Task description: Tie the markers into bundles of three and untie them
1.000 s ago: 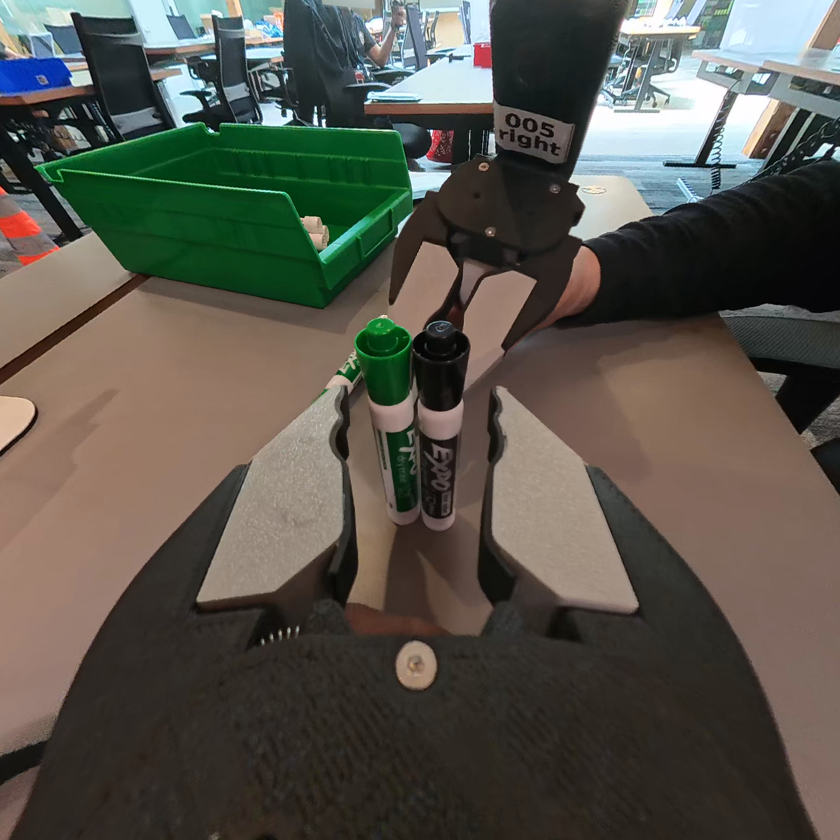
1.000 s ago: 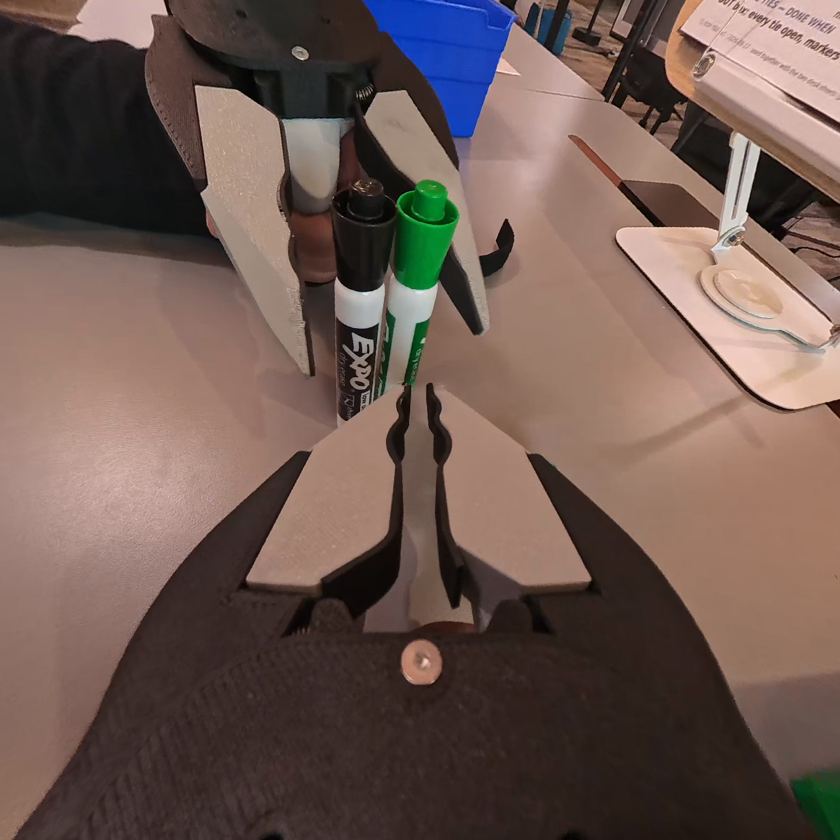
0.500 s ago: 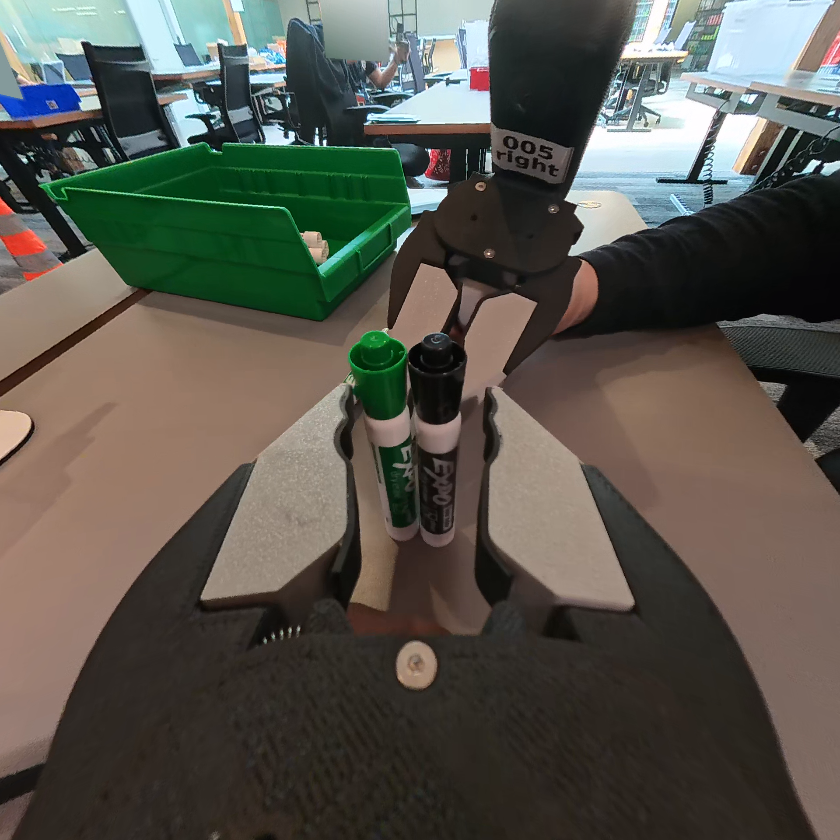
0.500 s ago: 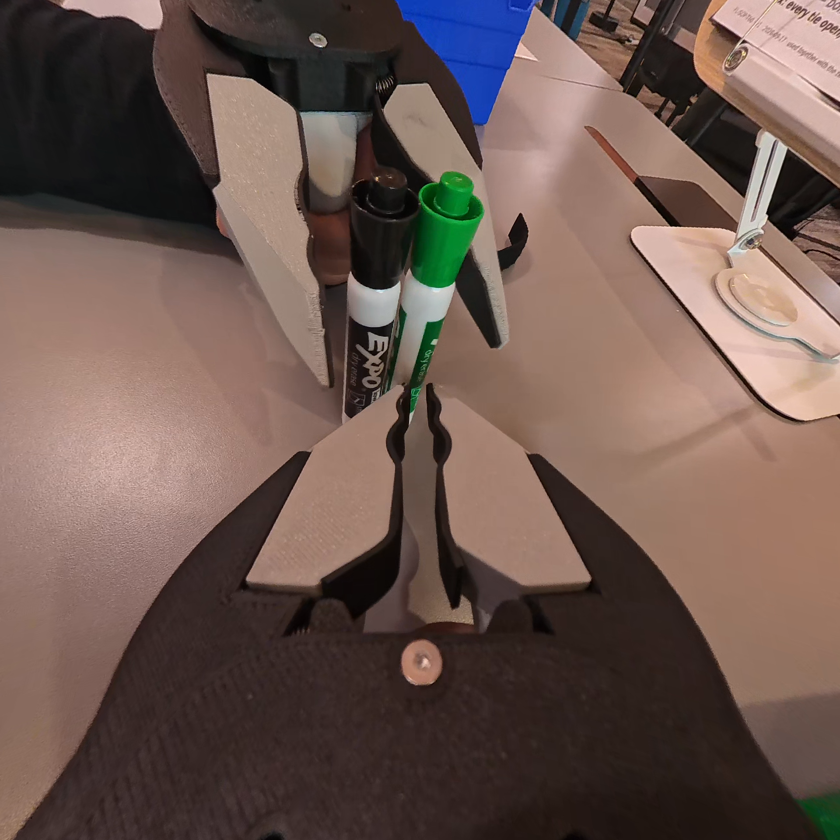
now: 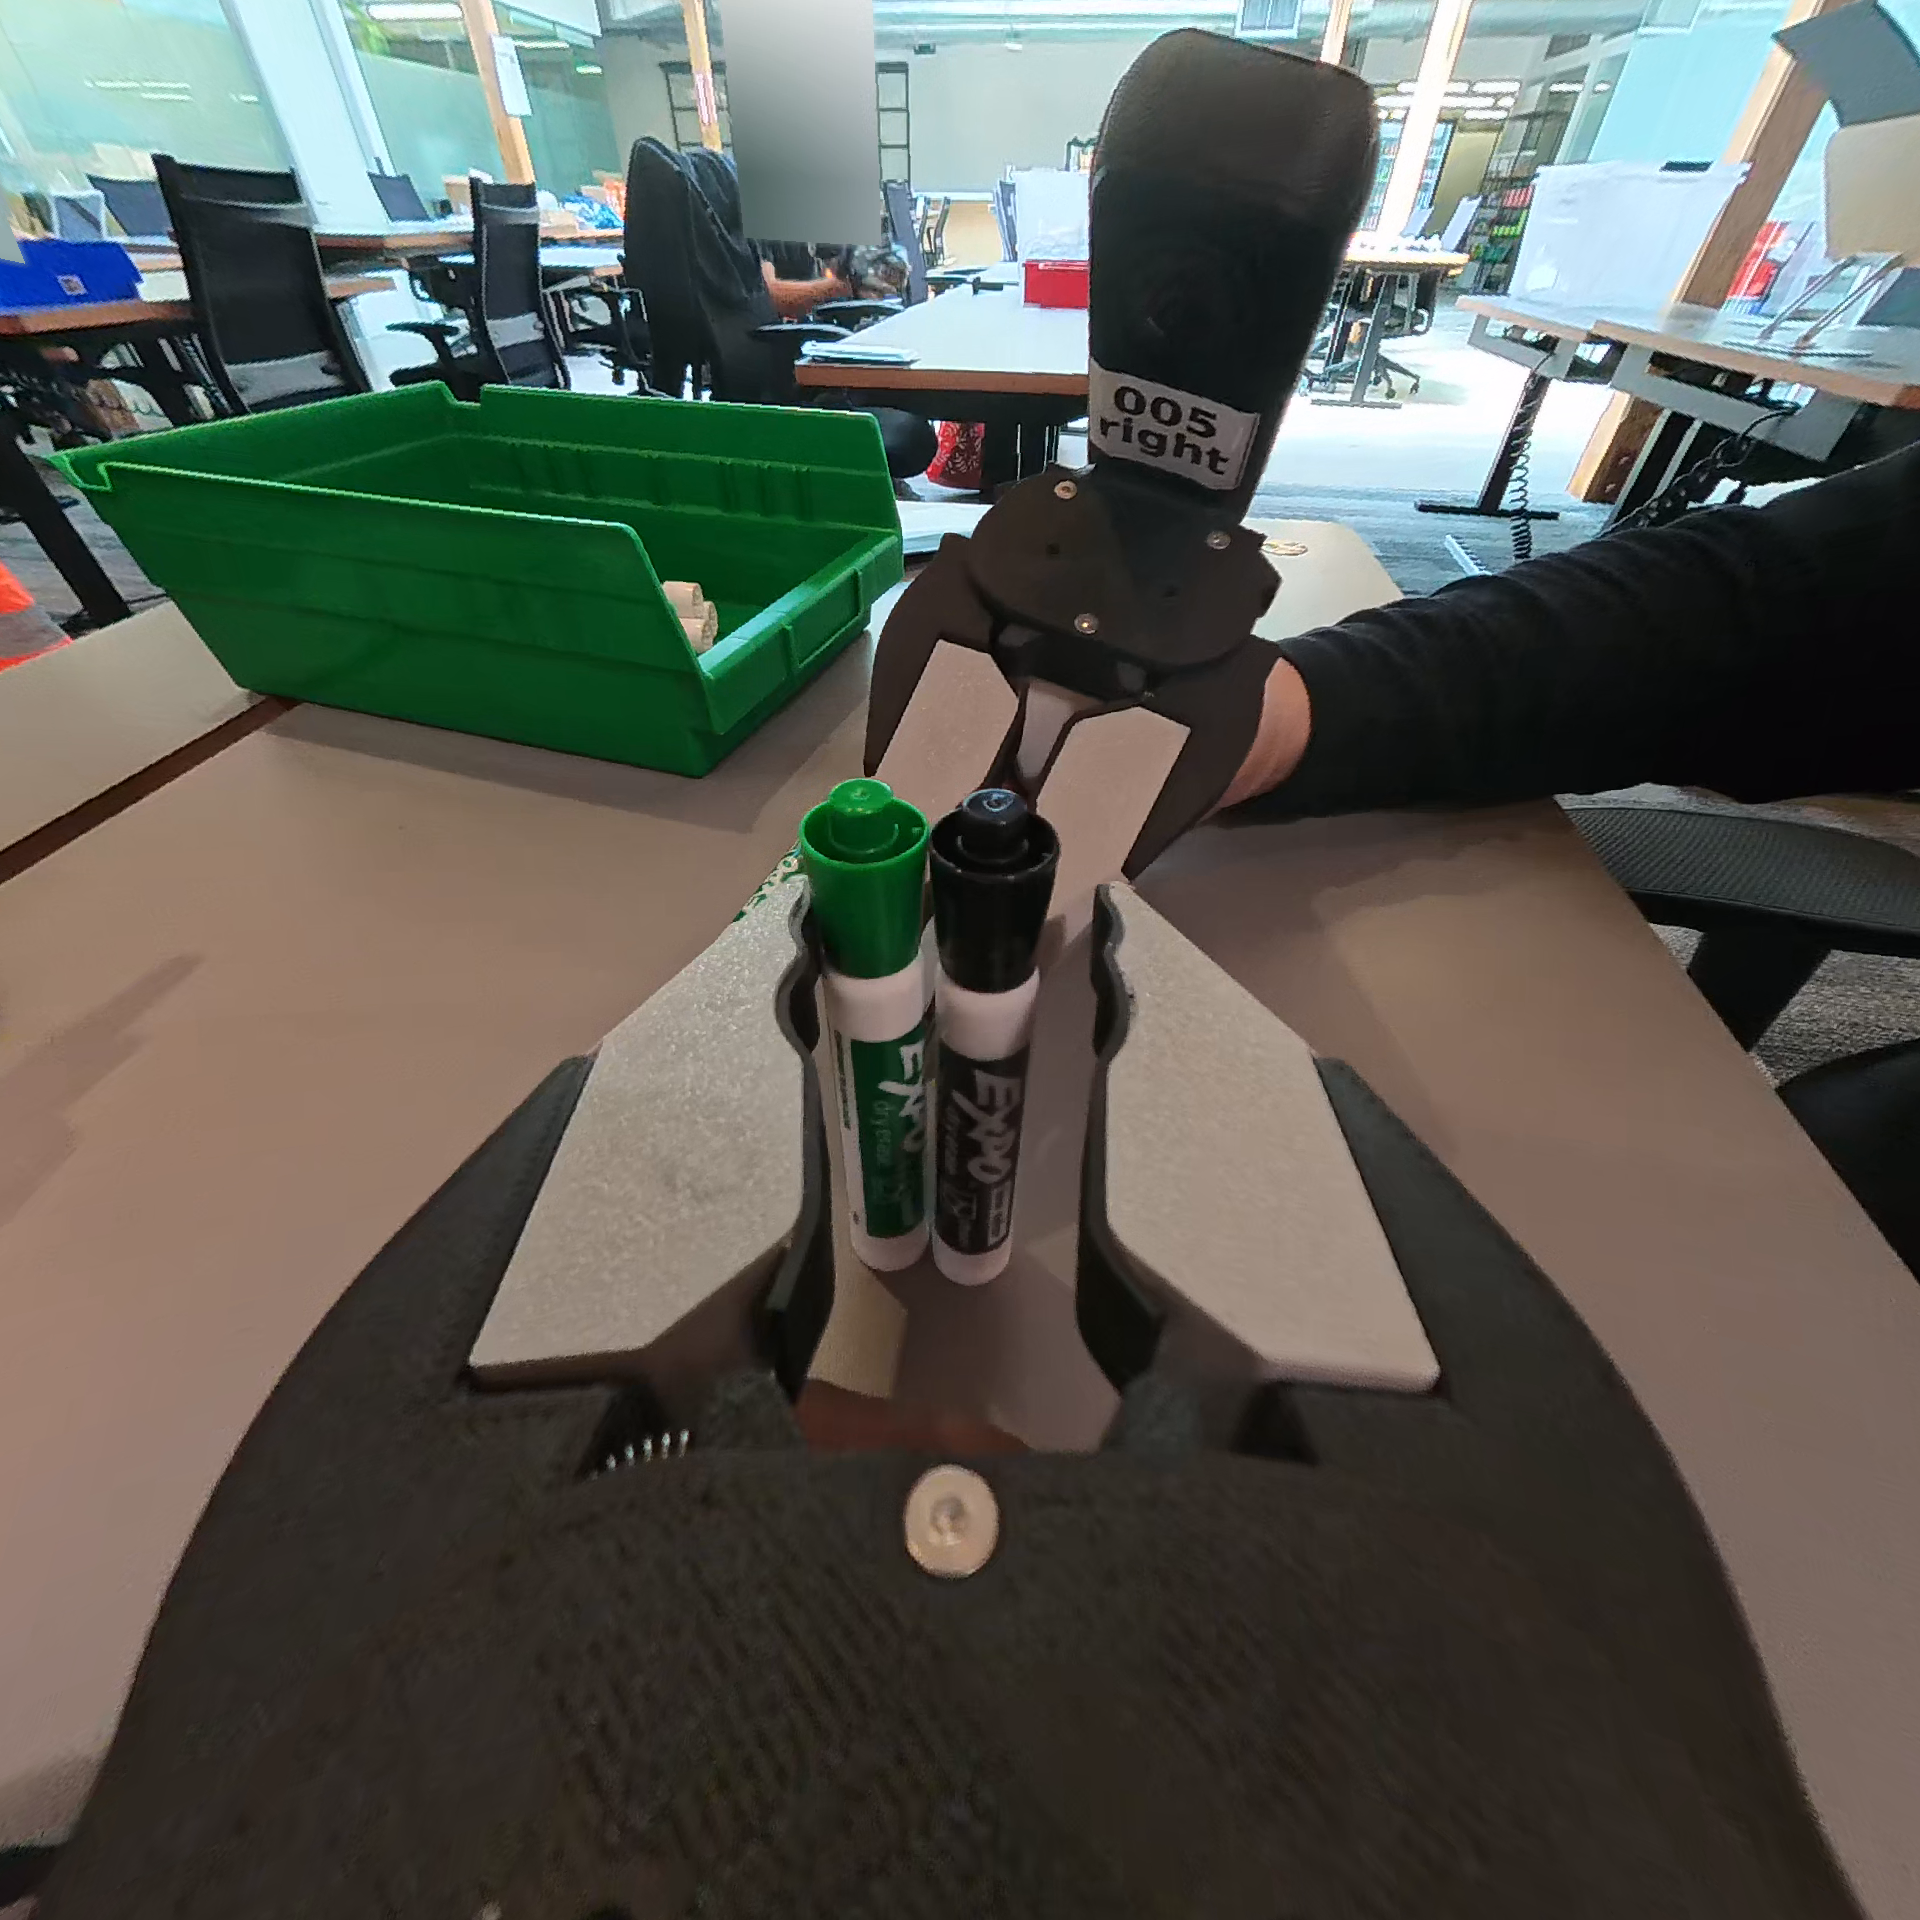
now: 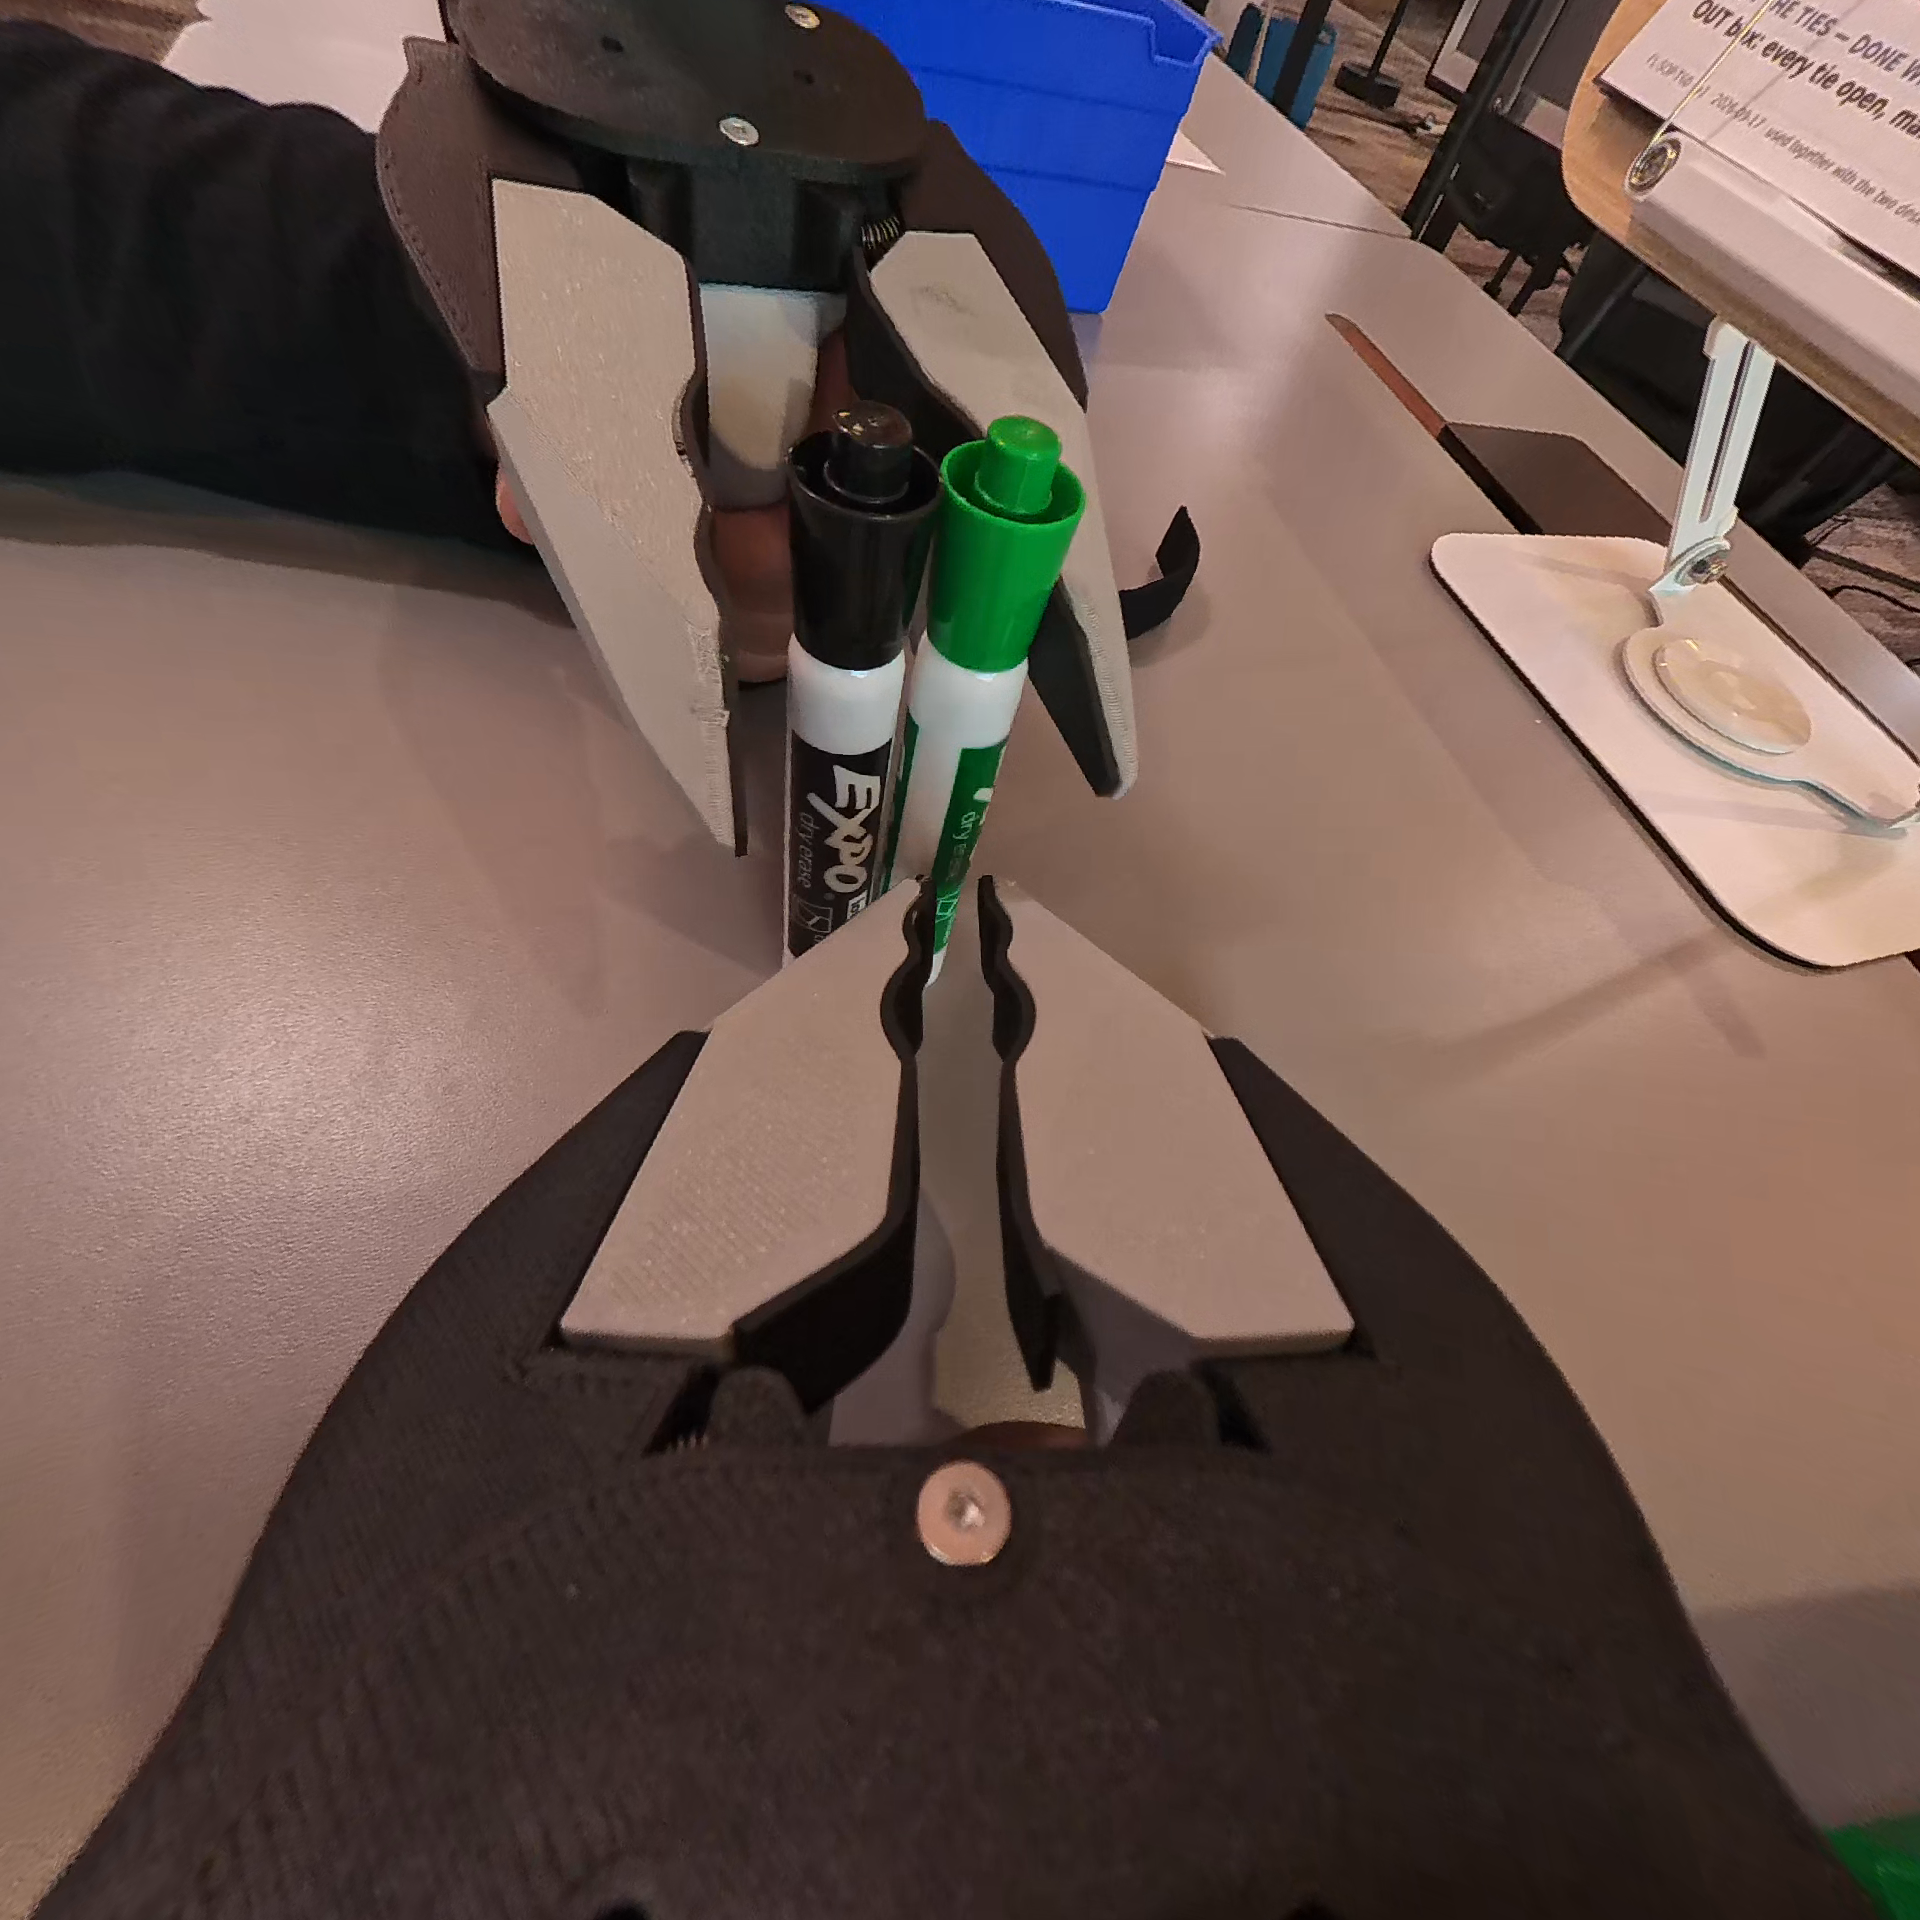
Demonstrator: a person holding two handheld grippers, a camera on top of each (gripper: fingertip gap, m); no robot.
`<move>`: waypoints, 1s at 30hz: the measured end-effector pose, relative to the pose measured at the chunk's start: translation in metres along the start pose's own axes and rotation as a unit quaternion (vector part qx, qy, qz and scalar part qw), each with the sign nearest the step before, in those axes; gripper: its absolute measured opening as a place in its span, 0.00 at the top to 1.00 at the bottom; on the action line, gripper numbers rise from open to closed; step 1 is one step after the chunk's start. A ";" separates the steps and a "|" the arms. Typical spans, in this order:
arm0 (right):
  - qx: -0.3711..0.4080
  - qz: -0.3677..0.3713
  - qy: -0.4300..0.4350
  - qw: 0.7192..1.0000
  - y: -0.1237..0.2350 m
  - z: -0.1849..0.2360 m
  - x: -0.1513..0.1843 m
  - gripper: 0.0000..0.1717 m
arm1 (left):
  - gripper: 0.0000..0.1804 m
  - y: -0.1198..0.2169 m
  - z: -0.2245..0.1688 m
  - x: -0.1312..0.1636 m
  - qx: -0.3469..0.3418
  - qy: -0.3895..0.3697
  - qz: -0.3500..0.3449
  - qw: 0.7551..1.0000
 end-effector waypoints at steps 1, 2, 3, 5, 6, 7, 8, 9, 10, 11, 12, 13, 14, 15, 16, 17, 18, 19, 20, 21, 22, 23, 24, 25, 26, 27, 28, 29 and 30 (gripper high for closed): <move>-0.001 0.000 0.001 1.000 0.000 0.000 0.000 0.98 | 0.72 -0.001 0.000 0.000 0.002 0.001 -0.001 1.000; -0.002 0.000 0.002 1.000 0.000 0.001 0.000 0.98 | 0.72 -0.001 0.000 0.000 0.004 0.002 -0.001 1.000; -0.001 0.001 0.002 1.000 0.000 0.001 0.000 0.98 | 0.72 -0.002 0.000 0.000 0.005 0.004 -0.001 1.000; -0.001 0.001 0.001 1.000 0.000 0.000 0.000 0.98 | 0.71 -0.002 0.002 0.000 0.004 0.010 -0.001 1.000; 0.000 0.001 0.001 1.000 0.000 0.000 0.000 0.97 | 0.70 -0.002 0.003 -0.001 0.003 0.015 -0.002 1.000; 0.000 0.001 0.001 1.000 0.000 0.000 0.000 0.97 | 0.70 -0.001 0.004 -0.001 0.003 0.019 -0.004 1.000; 0.000 0.001 0.001 1.000 0.000 0.000 0.000 0.98 | 0.69 -0.001 0.004 -0.001 0.004 0.022 -0.005 1.000; 0.000 0.001 0.000 1.000 0.000 0.000 0.000 0.98 | 0.69 -0.001 0.005 -0.001 0.005 0.025 -0.006 1.000; -0.001 0.000 -0.001 1.000 0.000 0.000 0.000 0.97 | 0.69 -0.001 0.006 -0.002 0.005 0.026 -0.007 1.000; -0.001 0.000 -0.002 1.000 0.000 0.000 0.000 0.97 | 0.69 -0.001 0.006 -0.002 0.004 0.027 -0.007 1.000; -0.001 -0.001 -0.004 1.000 0.000 -0.001 0.000 0.97 | 0.69 -0.001 0.006 -0.002 0.007 0.029 -0.007 1.000; -0.002 -0.003 -0.005 1.000 0.000 -0.001 0.000 0.97 | 0.69 -0.001 0.006 -0.001 0.012 0.031 -0.006 0.999; -0.002 -0.004 -0.006 1.000 0.001 -0.001 0.000 0.97 | 0.70 -0.001 0.006 -0.001 0.017 0.032 -0.005 0.999; -0.002 -0.004 -0.007 1.000 0.001 -0.001 0.000 0.97 | 0.70 -0.001 0.005 -0.001 0.022 0.032 -0.005 0.999; -0.002 -0.004 -0.008 1.000 0.001 -0.001 0.000 0.97 | 0.70 -0.001 0.005 -0.001 0.028 0.033 -0.004 0.999; -0.002 -0.004 -0.008 1.000 0.001 -0.001 0.000 0.97 | 0.70 -0.001 0.004 -0.001 0.034 0.033 -0.004 0.999; -0.002 -0.003 -0.008 1.000 0.000 -0.001 0.000 0.97 | 0.69 -0.001 0.003 -0.001 0.039 0.033 -0.005 0.999; -0.003 -0.002 -0.007 1.000 0.000 -0.001 0.000 0.97 | 0.69 -0.001 0.003 -0.002 0.043 0.032 -0.006 0.999; -0.002 -0.002 -0.007 1.000 0.000 -0.001 0.000 0.97 | 0.69 0.000 0.003 -0.002 0.043 0.030 -0.008 0.999; -0.002 -0.001 -0.006 1.000 0.000 -0.001 0.000 0.97 | 0.68 -0.001 0.004 -0.002 0.041 0.029 -0.008 0.999; -0.003 -0.001 -0.006 1.000 0.000 -0.001 0.000 0.97 | 0.66 -0.001 0.006 -0.002 0.035 0.029 -0.005 0.999; -0.003 -0.001 -0.006 1.000 0.000 -0.001 0.000 0.97 | 0.65 -0.002 0.008 -0.001 0.032 0.030 -0.002 0.999; -0.003 -0.001 -0.006 1.000 0.000 -0.001 0.000 0.97 | 0.65 -0.002 0.008 -0.001 0.032 0.031 0.001 0.999; -0.003 -0.001 -0.007 1.000 0.000 -0.001 0.000 0.97 | 0.65 -0.003 0.009 -0.001 0.034 0.032 0.003 0.999; -0.004 -0.001 -0.007 1.000 0.000 -0.001 0.000 0.97 | 0.65 -0.003 0.009 -0.001 0.035 0.032 0.004 0.999; -0.004 -0.001 -0.008 1.000 0.000 -0.001 0.000 0.97 | 0.65 -0.003 0.009 0.000 0.037 0.032 0.005 0.999; -0.004 -0.001 -0.008 1.000 0.000 -0.001 0.000 0.97 | 0.65 -0.003 0.009 0.000 0.040 0.033 0.005 0.999; -0.005 -0.001 -0.008 1.000 0.000 -0.001 0.000 0.97 | 0.65 -0.003 0.009 0.000 0.042 0.034 0.005 0.999; -0.005 -0.001 -0.008 1.000 0.000 -0.001 0.000 0.97 | 0.66 -0.003 0.010 -0.001 0.044 0.035 0.005 0.998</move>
Point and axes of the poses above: each gripper's, where its closed fingertips meet, y back along the fingers, x out of its underside, z = x × y across the jaws, the point moved 5 cm from there along y, back along the fingers, and after that the axes turned 5 degrees about y, right-handed, at the moved point
